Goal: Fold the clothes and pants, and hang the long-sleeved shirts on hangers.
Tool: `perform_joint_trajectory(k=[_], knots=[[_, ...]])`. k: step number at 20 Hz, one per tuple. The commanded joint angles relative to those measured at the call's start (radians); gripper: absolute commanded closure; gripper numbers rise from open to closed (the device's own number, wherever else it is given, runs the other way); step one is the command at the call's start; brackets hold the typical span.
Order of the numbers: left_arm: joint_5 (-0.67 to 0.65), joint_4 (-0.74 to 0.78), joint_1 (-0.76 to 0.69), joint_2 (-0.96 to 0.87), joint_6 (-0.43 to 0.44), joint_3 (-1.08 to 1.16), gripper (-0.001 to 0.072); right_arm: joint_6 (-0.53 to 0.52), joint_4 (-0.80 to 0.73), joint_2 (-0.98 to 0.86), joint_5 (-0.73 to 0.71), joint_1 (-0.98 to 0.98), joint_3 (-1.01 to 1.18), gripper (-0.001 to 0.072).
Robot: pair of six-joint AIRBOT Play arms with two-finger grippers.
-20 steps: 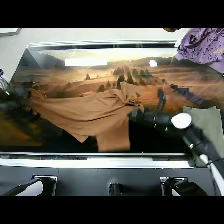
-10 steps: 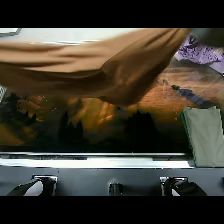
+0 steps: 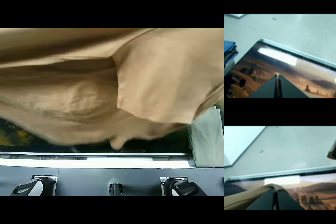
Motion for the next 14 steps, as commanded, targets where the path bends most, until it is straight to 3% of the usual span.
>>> perform_joint_trajectory(k=[1, 5, 8, 14], knots=[[-0.026, -0.005, 0.0, -0.053, 0.018, -0.109, 0.0693, 0.029, -0.034, -0.153, 0.026, 0.0, 0.003, 0.0682], [0.013, -0.055, 0.0, -0.262, 0.058, -0.353, 0.0693, 0.078, -0.017, -0.449, 0.027, 0.0, -0.015, 0.0681], [0.2, -0.069, 0.0, -0.465, 0.06, -0.512, 0.0692, 0.095, 0.003, -0.699, -0.001, 0.0, -0.015, 0.0681], [0.497, -0.199, -0.034, -0.808, 0.054, -0.529, 0.0693, 0.2, 0.107, -1.079, -0.08, 0.0, -0.015, 0.0681]])
